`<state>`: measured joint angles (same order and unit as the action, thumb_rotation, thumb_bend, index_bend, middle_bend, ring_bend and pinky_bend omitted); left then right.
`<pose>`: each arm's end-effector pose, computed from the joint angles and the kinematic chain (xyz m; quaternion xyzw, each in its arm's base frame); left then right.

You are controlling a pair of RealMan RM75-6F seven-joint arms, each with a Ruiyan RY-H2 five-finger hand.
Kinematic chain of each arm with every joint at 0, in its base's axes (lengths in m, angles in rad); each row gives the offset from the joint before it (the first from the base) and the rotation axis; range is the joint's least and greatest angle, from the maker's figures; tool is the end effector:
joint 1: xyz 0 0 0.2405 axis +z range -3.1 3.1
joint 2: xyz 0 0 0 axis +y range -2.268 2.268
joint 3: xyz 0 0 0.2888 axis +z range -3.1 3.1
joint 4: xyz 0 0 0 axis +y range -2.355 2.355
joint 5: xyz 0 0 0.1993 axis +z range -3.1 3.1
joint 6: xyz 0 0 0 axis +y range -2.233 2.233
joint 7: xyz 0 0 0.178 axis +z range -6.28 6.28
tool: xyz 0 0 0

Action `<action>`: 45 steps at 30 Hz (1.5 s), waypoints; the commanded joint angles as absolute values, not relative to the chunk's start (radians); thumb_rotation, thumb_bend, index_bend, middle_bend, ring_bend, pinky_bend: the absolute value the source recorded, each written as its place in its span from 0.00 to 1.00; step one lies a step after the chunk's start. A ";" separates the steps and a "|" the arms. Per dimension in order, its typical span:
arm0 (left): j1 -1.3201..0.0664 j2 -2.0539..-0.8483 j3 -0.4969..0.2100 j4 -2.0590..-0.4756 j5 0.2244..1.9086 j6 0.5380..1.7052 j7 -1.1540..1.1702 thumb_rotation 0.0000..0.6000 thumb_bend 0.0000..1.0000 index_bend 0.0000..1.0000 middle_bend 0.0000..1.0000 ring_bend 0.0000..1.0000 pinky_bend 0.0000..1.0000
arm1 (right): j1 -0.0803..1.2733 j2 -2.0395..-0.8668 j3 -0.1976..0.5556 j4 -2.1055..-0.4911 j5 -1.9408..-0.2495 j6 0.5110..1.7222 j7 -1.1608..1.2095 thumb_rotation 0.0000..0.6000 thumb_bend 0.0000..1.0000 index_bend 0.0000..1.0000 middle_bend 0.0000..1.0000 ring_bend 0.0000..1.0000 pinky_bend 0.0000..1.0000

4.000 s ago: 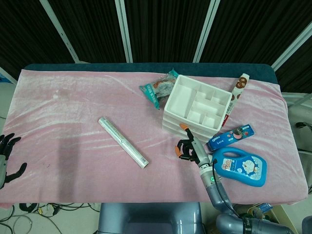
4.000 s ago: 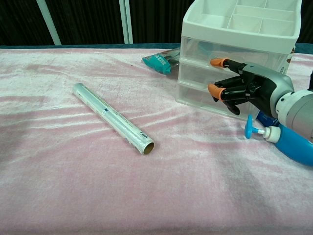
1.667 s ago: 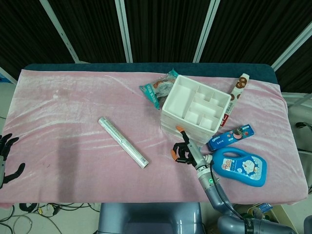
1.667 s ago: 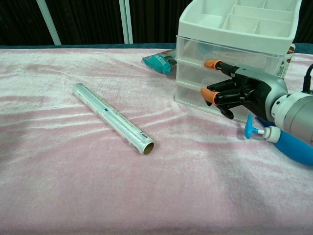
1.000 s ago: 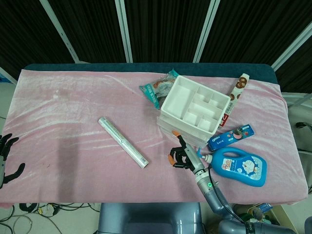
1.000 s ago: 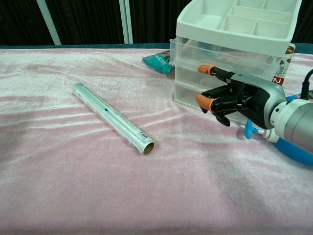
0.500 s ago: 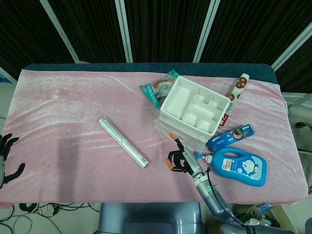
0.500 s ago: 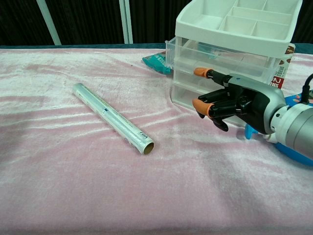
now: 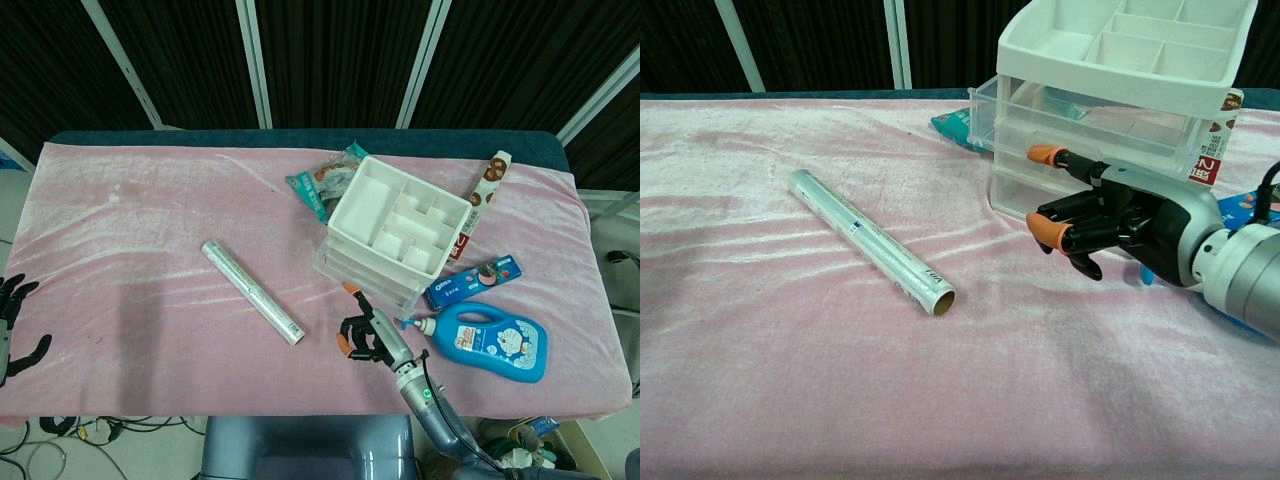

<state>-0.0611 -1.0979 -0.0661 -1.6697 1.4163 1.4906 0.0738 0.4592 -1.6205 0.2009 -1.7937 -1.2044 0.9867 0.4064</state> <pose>-0.3428 0.2105 0.1939 -0.5683 -0.3966 -0.3629 0.6230 -0.1473 -0.2916 -0.0410 0.4421 -0.7257 0.5103 0.1323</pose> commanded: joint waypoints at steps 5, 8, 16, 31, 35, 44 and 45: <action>-0.061 -1.098 -0.066 -1.670 1.417 1.491 0.074 1.00 0.30 0.16 0.09 0.02 0.01 | 0.453 -1.616 0.183 -1.808 -1.224 0.990 0.410 1.00 0.42 0.00 0.69 0.79 0.80; -0.061 -1.098 -0.066 -1.670 1.417 1.491 0.074 1.00 0.30 0.16 0.09 0.02 0.01 | 0.451 -1.619 0.173 -1.808 -1.230 0.989 0.411 1.00 0.42 0.00 0.69 0.79 0.80; -0.061 -1.098 -0.066 -1.670 1.416 1.491 0.075 1.00 0.30 0.16 0.09 0.02 0.01 | 0.446 -1.624 0.146 -1.820 -1.257 0.991 0.406 1.00 0.42 0.00 0.69 0.79 0.80; -0.061 -1.098 -0.066 -1.671 1.414 1.490 0.077 1.00 0.30 0.16 0.09 0.02 0.01 | 0.441 -1.628 0.122 -1.839 -1.283 0.999 0.394 1.00 0.42 0.00 0.69 0.79 0.80; -0.061 -1.097 -0.066 -1.671 1.414 1.489 0.077 1.00 0.30 0.16 0.09 0.02 0.01 | 0.440 -1.624 0.114 -1.846 -1.290 0.996 0.397 1.00 0.42 0.00 0.69 0.79 0.80; -0.061 -1.097 -0.067 -1.673 1.411 1.488 0.080 1.00 0.30 0.16 0.09 0.02 0.01 | 0.437 -1.626 0.095 -1.856 -1.303 0.994 0.388 1.00 0.42 0.00 0.69 0.79 0.80; -0.061 -1.097 -0.067 -1.673 1.411 1.488 0.081 1.00 0.30 0.16 0.09 0.02 0.01 | 0.438 -1.627 0.094 -1.854 -1.301 0.992 0.387 1.00 0.42 0.00 0.69 0.79 0.80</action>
